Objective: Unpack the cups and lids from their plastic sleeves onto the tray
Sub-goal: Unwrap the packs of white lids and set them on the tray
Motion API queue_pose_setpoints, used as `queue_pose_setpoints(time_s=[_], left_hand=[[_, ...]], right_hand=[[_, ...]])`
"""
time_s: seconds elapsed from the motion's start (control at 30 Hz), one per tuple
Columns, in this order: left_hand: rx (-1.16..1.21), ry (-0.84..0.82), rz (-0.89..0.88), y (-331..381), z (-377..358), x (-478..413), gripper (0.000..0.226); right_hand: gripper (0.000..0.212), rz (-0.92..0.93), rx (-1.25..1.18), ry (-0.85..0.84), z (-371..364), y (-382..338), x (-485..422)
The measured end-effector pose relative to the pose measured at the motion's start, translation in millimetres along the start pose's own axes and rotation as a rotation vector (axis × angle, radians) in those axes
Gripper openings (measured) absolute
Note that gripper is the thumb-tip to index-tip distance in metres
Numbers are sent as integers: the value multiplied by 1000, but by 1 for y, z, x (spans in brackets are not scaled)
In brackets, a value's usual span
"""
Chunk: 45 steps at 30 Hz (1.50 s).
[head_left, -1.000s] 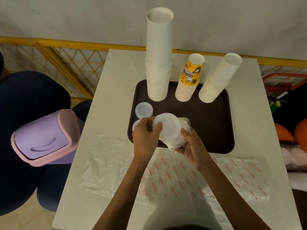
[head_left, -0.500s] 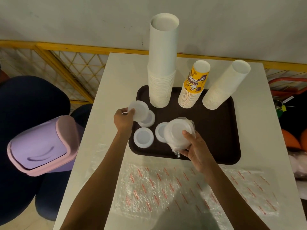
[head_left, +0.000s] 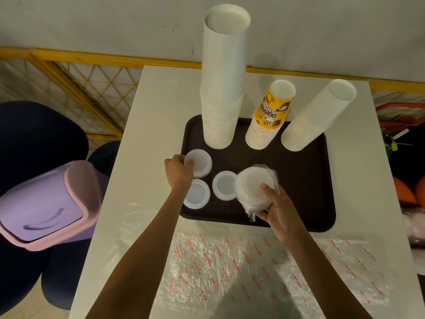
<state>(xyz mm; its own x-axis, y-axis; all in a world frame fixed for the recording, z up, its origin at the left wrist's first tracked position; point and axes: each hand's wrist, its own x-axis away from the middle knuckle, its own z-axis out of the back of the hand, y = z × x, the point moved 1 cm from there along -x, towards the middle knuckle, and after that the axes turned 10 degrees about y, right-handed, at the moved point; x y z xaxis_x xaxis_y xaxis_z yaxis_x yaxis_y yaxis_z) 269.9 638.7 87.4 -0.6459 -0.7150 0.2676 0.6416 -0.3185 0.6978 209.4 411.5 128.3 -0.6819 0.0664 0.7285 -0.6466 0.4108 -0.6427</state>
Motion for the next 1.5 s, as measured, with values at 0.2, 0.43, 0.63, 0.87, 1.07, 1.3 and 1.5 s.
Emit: queue_pose_setpoints(time_s=[0.2, 0.43, 0.63, 0.87, 1.07, 1.3, 1.5], left_hand=[[-79, 15, -90, 4, 3, 6, 37], [263, 50, -284, 39, 38, 71, 25], [343, -86, -496, 40, 50, 151, 20], [194, -25, -571, 21, 51, 189, 51], [152, 29, -671, 16, 58, 202, 41], [118, 28, -688, 14, 62, 204, 39], [107, 32, -709, 16, 61, 207, 38]], right_hand=[[53, -16, -14, -21, 0, 0, 2], [47, 1, -43, -66, -2, 0, 15], [96, 12, -86, -141, -2, 8, 32], [71, -30, -180, -240, 7, 11, 50], [59, -13, -218, -282, 10, 12, 63], [59, 2, -248, -259, 9, 11, 70], [59, 18, -252, -245, 11, 11, 70]])
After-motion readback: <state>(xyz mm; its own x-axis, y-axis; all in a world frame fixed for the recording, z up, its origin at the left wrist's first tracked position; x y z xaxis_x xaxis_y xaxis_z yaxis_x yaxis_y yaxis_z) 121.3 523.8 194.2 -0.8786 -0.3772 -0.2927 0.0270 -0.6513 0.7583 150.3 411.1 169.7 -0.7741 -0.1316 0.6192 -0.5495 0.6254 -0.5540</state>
